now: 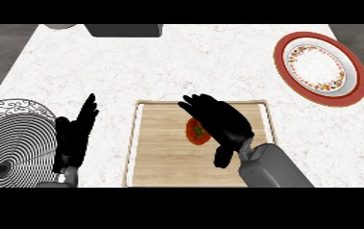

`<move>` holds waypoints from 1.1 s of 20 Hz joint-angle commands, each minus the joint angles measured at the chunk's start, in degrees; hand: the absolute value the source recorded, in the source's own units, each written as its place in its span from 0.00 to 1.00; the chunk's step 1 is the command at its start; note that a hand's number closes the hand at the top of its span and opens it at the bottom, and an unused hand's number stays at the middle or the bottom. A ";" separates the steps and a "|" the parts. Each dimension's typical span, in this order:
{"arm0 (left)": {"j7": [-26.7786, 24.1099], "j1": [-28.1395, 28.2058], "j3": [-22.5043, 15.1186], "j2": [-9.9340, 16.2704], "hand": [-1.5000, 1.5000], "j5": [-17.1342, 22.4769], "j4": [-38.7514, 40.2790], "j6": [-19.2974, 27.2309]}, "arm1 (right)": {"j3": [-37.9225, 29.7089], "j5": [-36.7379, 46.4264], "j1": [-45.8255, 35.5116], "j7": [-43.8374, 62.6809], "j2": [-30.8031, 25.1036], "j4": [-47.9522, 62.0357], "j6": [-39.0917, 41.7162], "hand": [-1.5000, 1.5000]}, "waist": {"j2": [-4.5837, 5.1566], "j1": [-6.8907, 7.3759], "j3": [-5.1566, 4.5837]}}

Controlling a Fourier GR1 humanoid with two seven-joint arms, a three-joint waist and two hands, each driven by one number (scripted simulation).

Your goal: Pick the tomato from the tray and place it in the plate

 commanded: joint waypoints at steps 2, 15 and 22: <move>1.13 -1.03 1.89 -0.77 0.50 -0.44 0.60 -1.18 | -0.80 4.15 0.82 -5.43 2.11 7.65 -3.89 0.00 | 0.05 0.01 0.00; 1.45 -1.31 5.00 -1.08 0.50 -1.82 -0.18 -4.13 | -4.01 11.14 -2.70 -13.75 3.51 16.76 -7.27 1.00 | 0.10 0.29 0.01; 1.59 -2.29 4.96 -3.54 0.50 -4.31 0.94 -3.42 | -7.38 14.27 -1.78 -16.99 4.99 17.11 -12.49 1.00 | 0.04 -0.02 0.00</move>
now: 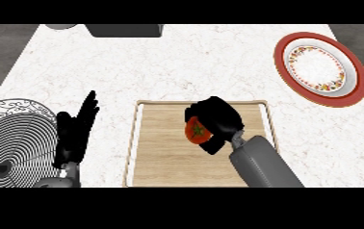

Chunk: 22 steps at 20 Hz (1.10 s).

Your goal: Pick the tomato from the tray and place it in the plate

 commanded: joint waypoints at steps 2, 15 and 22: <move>3.20 -0.42 -1.95 -1.79 0.50 -2.70 -3.11 1.55 | -2.94 2.17 -2.69 -0.23 0.68 0.14 -2.45 1.00 | 0.17 -0.05 0.00; 1.50 -1.37 0.61 0.31 0.50 0.28 -1.02 -1.96 | -31.62 -1.98 -17.13 14.27 -9.22 19.33 -16.52 1.00 | 0.63 1.06 0.04; -0.58 -0.04 -0.72 -1.96 0.50 -1.94 0.06 0.46 | -35.28 0.19 -20.51 19.86 -11.64 14.86 -27.38 1.00 | 0.21 0.17 0.00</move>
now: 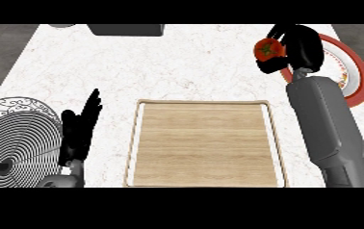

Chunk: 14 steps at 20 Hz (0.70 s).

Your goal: Pick the tomato from the tray and place it in the plate

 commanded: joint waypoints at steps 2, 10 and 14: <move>1.12 1.32 0.33 0.56 0.50 0.33 -2.39 -0.51 | -4.88 0.35 -3.38 2.66 -4.70 1.47 -5.75 1.00 | -0.16 -0.02 0.01; -3.36 -0.24 2.08 0.57 0.50 0.54 3.59 -2.08 | -9.19 -2.35 -6.14 3.37 -9.40 10.87 -7.56 1.00 | -0.10 -0.23 -0.02; -0.70 -4.33 0.16 -1.90 0.50 -2.00 5.44 0.54 | -13.42 -4.20 -8.56 -3.51 -15.29 22.97 -11.72 1.00 | 0.44 0.36 0.04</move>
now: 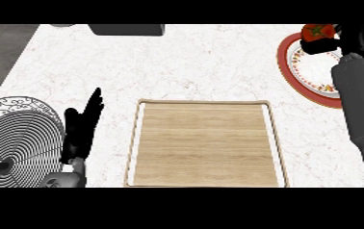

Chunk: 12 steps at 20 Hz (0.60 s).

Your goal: Pick the tomato from the tray and place it in the plate

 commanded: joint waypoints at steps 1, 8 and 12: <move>1.44 0.83 -1.51 -0.50 0.50 -1.24 -2.91 0.20 | -2.73 -1.88 -0.30 -4.85 -4.11 8.39 -2.55 1.00 | 0.01 0.27 0.03; 0.21 -1.06 0.75 0.28 0.50 -0.29 0.65 -0.70 | -4.24 -1.69 -4.17 -8.66 -10.87 20.96 -0.72 1.00 | 0.44 0.92 0.07; -0.40 -0.50 -0.36 -0.40 0.50 -0.43 -0.36 -1.08 | -5.01 -2.44 -3.20 -9.11 -8.94 26.47 1.57 1.00 | 0.87 1.90 0.15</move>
